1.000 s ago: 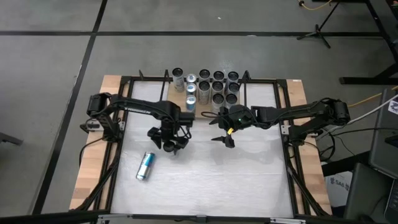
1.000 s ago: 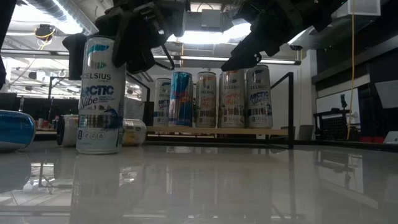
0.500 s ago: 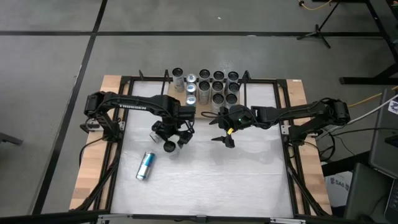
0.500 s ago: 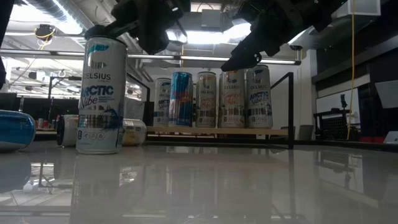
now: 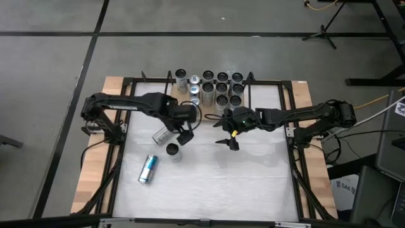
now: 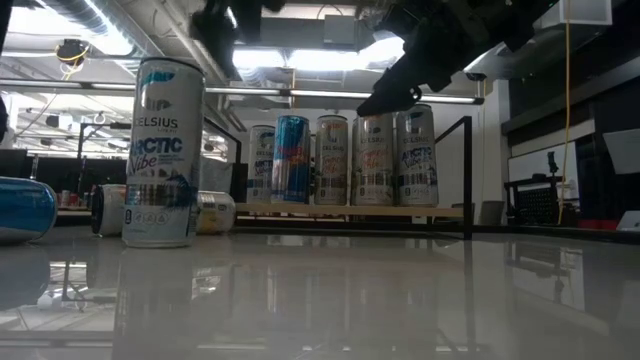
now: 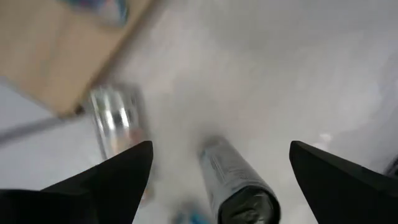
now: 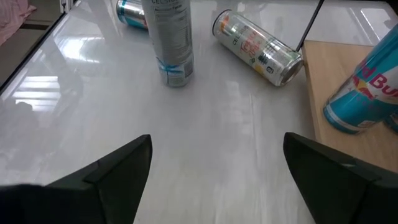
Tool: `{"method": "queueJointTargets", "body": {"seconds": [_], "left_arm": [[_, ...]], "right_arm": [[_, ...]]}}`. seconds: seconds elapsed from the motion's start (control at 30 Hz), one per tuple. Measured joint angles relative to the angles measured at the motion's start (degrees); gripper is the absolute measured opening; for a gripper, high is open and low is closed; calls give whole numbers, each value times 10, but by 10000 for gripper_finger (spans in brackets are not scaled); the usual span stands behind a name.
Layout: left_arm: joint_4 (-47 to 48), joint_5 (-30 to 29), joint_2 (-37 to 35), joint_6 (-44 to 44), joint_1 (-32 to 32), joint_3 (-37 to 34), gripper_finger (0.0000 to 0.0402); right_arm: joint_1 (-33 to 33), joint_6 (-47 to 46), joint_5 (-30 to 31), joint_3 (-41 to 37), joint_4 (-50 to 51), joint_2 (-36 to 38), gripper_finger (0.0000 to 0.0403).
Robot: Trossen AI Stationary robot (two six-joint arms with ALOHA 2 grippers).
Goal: Place canned beverage on shelf
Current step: Put the white soda can aligned with the other white soda can on the shelf
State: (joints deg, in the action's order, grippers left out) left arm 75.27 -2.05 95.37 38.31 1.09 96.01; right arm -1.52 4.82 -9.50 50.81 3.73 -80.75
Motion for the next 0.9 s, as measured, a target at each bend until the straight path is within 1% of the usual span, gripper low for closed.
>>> {"method": "queueJointTargets", "body": {"seconds": [0.1,0.2,0.3,0.47,0.6,0.77,0.9], "left_arm": [[2,-36,-4,-72,31,10,367],[3,-44,-7,-133,70,12,367],[3,-55,-7,-166,109,7,367],[8,-102,-6,-161,171,-10,367],[14,-135,-6,-149,206,-19,367],[25,-161,-6,-125,229,-38,367],[24,-165,-6,-110,231,-66,367]], "right_arm": [[0,0,0,0,5,0,351],[0,0,0,0,8,0,351],[0,0,-1,0,8,0,351],[0,0,-1,0,7,0,351],[0,0,-1,0,8,0,351],[0,0,-1,0,7,0,351],[0,0,-1,0,7,0,351]]}}
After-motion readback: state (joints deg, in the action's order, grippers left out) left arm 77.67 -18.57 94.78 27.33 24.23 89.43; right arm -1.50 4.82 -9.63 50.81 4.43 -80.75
